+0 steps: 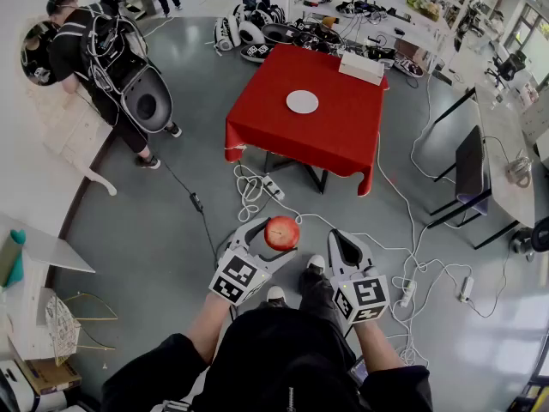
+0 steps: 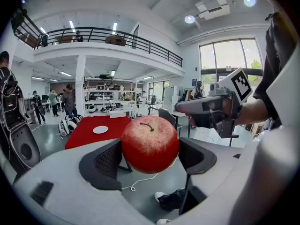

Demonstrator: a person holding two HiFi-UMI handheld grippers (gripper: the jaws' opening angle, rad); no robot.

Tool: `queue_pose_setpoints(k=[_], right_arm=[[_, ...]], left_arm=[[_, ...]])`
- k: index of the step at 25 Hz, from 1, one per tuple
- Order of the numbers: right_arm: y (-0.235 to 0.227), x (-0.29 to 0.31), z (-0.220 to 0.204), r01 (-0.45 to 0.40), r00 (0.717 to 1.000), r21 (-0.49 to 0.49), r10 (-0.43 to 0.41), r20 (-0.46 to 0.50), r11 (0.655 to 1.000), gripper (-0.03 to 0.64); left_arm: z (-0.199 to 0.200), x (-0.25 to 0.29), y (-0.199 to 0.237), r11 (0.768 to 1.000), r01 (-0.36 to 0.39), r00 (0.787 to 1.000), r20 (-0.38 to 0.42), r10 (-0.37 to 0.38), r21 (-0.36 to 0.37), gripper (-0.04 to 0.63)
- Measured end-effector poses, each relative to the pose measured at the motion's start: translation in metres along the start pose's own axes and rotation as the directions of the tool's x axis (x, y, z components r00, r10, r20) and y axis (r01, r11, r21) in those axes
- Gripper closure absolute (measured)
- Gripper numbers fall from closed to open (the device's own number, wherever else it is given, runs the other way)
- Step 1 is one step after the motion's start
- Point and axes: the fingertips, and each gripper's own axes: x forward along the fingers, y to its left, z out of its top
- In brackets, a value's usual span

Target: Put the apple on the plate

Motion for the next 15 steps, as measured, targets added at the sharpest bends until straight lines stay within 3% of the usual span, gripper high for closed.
queue_pose_setpoints(k=[15], right_arm=[[-0.0001, 0.002, 0.0068, -0.012, 1.0, 0.02, 0.012, 0.016, 1.0, 0.606]], left_arm=[[0.0032, 0.0037, 0.0011, 1.0, 0.008, 1.0, -0.007, -0.008, -0.009, 0.212]])
